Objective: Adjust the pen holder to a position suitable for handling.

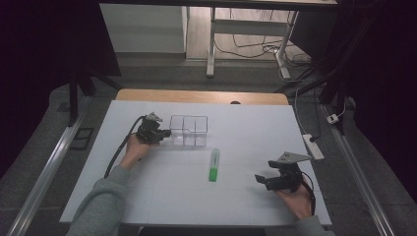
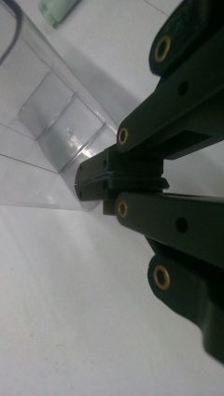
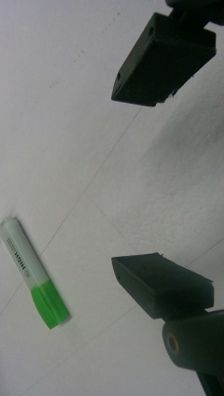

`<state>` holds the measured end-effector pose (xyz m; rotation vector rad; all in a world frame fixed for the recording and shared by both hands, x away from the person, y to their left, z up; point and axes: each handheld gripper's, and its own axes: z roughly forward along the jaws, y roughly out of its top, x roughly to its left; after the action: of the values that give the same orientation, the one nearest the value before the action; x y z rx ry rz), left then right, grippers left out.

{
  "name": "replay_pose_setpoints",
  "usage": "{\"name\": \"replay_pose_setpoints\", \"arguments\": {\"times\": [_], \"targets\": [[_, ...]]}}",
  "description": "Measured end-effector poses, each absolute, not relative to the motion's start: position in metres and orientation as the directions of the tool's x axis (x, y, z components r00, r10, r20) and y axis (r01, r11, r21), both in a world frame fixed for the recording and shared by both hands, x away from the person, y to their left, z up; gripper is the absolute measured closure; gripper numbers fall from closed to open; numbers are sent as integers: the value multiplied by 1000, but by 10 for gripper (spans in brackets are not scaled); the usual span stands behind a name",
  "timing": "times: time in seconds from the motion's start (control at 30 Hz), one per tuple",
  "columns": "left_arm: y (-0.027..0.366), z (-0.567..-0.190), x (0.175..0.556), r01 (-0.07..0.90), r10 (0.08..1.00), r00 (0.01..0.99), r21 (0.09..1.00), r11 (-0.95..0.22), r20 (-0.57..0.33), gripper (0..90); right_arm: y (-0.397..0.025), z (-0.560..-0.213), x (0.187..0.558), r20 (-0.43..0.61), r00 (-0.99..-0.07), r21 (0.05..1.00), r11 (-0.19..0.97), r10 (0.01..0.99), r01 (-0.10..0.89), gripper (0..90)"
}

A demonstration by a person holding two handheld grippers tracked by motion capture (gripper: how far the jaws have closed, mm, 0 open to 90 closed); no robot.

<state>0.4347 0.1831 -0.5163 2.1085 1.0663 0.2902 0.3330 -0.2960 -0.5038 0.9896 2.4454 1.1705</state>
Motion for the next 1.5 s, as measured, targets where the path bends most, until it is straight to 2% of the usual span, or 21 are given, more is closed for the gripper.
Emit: {"name": "replay_pose_setpoints", "arguments": {"times": [0.9, 1.5], "targets": [[149, -518, 443, 581, 734, 667, 705, -407, -127, 890, -295, -505, 334, 63, -738, 758, 448, 672, 473, 165], [144, -520, 445, 582, 723, 678, 697, -419, -131, 890, -296, -506, 336, 67, -734, 757, 445, 676, 479, 166]]}}
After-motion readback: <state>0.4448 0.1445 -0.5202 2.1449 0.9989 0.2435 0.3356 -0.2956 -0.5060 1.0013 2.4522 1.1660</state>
